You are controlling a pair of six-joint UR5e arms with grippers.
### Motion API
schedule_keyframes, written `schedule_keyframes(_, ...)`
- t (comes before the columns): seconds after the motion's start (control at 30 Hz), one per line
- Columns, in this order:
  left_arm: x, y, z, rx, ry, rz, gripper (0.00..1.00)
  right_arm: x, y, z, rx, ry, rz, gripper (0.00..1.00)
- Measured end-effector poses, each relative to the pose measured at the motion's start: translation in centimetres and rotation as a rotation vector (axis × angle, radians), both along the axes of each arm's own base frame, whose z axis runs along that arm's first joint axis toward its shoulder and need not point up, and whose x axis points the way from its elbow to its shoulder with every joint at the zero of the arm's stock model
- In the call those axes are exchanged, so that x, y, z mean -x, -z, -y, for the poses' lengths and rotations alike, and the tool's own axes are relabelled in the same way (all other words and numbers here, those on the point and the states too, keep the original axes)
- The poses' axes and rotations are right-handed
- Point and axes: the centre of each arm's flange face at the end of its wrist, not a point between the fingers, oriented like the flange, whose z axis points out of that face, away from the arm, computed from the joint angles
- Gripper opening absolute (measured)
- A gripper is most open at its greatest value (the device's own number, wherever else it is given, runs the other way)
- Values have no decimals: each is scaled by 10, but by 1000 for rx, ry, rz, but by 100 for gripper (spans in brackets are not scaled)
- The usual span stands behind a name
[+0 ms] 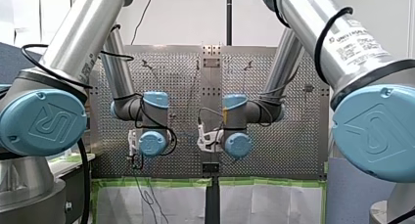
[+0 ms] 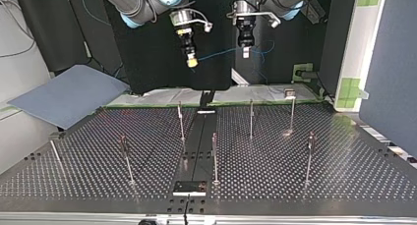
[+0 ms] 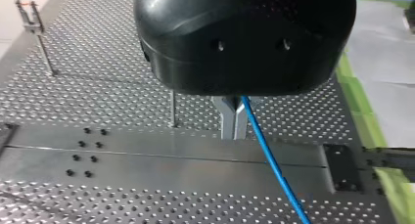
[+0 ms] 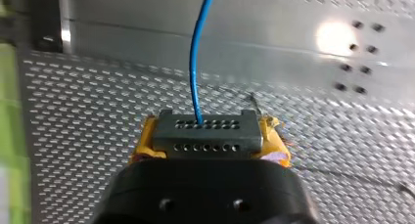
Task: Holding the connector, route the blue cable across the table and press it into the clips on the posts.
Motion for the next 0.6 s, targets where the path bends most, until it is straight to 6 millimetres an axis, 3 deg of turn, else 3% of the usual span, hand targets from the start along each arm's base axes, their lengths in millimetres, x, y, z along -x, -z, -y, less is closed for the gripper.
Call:
schedule_keyframes(0.23,2,2,-1,-13,0,-21,0,3,26,-6,-37,-4,-41,0)
schedule_keyframes(0.6,2,2,-1,-13,0,-22,0,4,29,-7,-40,-4,-45,0)
